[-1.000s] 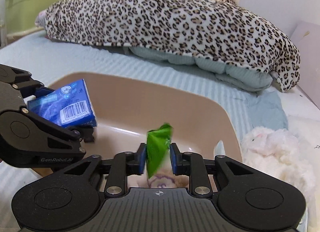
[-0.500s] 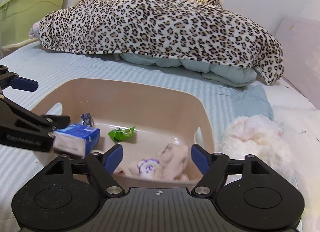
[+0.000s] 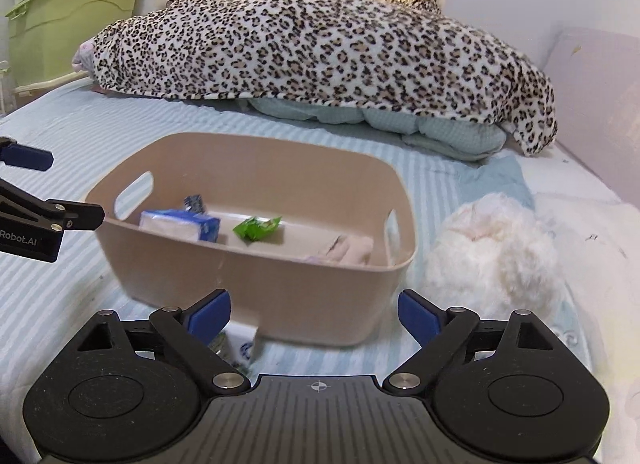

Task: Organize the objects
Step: 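Grasp the white small box with the left tool while the right tool grasps the herb bag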

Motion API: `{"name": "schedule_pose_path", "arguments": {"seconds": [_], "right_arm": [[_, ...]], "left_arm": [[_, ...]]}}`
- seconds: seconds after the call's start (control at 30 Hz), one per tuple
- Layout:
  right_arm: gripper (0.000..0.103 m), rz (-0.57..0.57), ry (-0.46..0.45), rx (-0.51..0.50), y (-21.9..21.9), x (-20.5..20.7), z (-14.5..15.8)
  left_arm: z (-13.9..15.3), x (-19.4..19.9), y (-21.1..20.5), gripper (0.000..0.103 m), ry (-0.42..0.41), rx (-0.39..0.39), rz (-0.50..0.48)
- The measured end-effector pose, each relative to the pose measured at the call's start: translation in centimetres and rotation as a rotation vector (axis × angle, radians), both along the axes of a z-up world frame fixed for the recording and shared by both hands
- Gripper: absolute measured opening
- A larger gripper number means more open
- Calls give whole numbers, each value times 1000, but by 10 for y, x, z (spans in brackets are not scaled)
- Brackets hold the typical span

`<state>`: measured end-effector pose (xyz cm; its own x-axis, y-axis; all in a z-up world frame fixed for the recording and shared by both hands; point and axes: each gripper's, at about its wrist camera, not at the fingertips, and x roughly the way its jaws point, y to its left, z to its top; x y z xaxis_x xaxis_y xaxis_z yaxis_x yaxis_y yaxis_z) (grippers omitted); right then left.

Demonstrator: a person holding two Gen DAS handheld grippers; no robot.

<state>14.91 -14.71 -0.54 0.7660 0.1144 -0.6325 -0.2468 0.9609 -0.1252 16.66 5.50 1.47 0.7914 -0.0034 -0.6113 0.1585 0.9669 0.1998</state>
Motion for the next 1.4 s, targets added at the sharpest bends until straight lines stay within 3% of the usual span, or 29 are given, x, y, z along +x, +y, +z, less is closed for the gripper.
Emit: {"name": "schedule_pose_path", "arguments": {"seconds": [0.2, 0.37, 0.5, 0.63, 0.77, 0.93, 1.4], "right_arm": [[92, 34, 82, 4, 21, 1, -32], [92, 82, 117, -57, 43, -1, -58], [92, 70, 147, -26, 47, 5, -69], [93, 71, 173, 11, 50, 13, -76], [92, 65, 183, -57, 58, 19, -87], [92, 30, 160, -123, 42, 15, -100], [90, -91, 182, -23, -32, 22, -91]], "left_arm": [[-29, -14, 6, 95, 32, 10, 1], [-61, -12, 10, 95, 90, 14, 33], [-81, -9, 13, 95, 120, 22, 58], [-86, -5, 15, 95, 130, 22, 86], [-87, -2, 18, 95, 139, 13, 103], [-89, -1, 16, 95, 149, -1, 106], [-88, -3, -23, 95, 148, -133, 53]]}}
